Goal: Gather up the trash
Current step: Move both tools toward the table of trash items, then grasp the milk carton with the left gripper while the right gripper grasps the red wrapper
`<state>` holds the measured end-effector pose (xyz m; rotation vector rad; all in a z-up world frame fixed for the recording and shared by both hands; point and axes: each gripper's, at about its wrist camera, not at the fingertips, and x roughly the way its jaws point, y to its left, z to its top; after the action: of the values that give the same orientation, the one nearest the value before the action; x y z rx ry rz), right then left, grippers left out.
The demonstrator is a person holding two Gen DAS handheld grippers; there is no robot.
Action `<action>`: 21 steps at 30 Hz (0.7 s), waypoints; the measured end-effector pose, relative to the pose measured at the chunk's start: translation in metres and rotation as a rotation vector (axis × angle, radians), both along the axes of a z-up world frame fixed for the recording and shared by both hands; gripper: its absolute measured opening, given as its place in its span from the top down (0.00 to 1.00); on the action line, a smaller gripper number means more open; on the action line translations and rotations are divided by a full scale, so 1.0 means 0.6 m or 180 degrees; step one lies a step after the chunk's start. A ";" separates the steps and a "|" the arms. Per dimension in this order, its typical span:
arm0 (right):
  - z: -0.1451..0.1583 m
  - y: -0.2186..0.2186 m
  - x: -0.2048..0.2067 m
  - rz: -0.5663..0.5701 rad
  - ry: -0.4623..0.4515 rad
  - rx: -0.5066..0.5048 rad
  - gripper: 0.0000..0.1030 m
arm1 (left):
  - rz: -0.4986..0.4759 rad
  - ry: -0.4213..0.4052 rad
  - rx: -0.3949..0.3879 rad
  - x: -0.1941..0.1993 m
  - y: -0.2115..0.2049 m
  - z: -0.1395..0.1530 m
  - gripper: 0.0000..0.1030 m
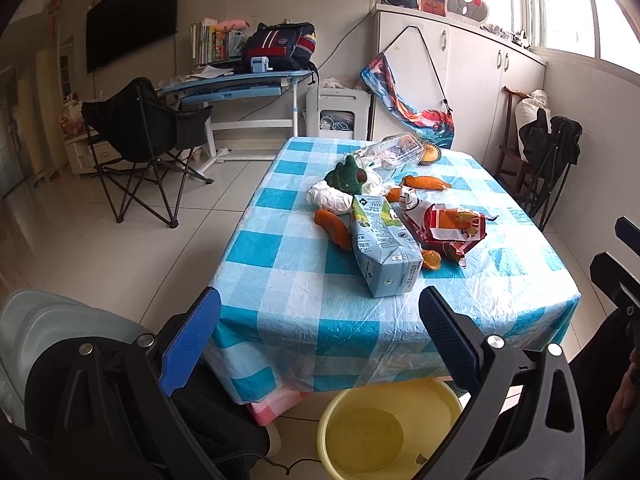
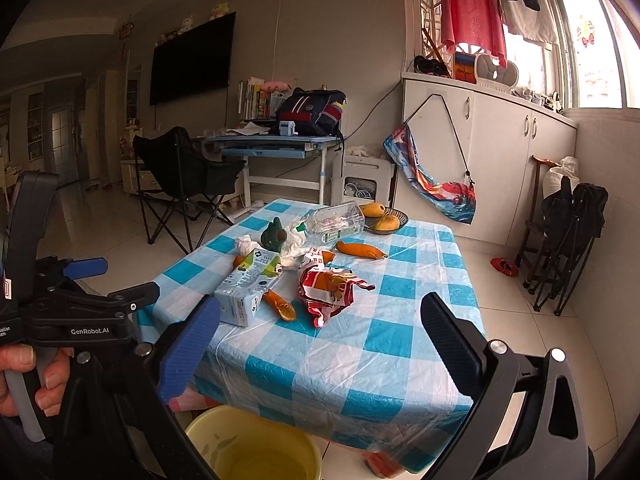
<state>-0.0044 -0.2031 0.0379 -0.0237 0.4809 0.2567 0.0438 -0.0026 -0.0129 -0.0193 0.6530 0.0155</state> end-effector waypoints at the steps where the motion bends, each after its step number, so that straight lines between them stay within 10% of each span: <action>1: -0.002 0.001 0.010 0.0031 0.0016 -0.0002 0.07 | 0.0005 0.0036 -0.0018 0.007 0.003 -0.003 0.07; 11: -0.039 -0.002 0.116 0.0196 0.0439 -0.0057 0.17 | -0.0056 0.0359 -0.0404 0.111 -0.006 -0.022 0.07; 21: -0.092 -0.018 0.218 0.0276 0.1027 0.0008 0.21 | -0.0135 0.0623 0.0002 0.217 -0.101 -0.077 0.07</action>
<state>0.1266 -0.2138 -0.0170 -0.0006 0.8015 0.3486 0.1742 -0.0635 -0.0589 -0.0034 0.8489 -0.0236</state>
